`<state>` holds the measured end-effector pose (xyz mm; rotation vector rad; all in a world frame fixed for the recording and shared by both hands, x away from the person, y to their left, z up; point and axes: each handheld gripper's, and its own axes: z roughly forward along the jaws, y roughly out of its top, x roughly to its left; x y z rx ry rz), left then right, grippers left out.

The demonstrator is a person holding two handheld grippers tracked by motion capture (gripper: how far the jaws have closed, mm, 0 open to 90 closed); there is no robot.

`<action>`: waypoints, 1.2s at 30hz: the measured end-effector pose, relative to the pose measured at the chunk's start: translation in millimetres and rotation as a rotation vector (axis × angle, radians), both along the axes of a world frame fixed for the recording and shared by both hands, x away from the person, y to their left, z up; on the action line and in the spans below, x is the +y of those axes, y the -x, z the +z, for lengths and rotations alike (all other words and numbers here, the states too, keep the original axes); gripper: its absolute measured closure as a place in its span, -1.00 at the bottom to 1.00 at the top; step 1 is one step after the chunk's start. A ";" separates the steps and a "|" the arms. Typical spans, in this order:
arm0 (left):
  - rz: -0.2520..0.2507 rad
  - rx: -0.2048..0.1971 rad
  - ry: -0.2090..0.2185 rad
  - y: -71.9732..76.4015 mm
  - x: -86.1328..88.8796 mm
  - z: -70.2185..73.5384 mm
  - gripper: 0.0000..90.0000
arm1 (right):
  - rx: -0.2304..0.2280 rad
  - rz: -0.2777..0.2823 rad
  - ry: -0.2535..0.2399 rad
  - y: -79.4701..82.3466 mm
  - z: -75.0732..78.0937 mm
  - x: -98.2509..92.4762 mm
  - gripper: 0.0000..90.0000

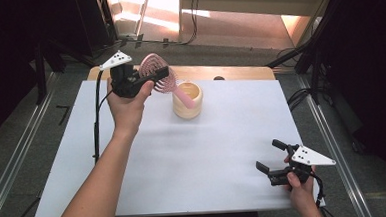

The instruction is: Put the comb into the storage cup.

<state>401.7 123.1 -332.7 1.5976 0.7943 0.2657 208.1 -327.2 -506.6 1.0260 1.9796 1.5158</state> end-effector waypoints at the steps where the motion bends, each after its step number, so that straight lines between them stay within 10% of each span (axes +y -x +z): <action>1: 0.002 0.004 0.002 -0.9 0.0 0.2 0.42 | -0.001 -0.001 0.001 0.0 0.0 -0.2 -1.00; 36: 0.056 0.032 0.014 -32.9 0.9 -0.4 0.42 | 0.004 0.007 -0.004 0.2 -0.7 -0.2 -1.00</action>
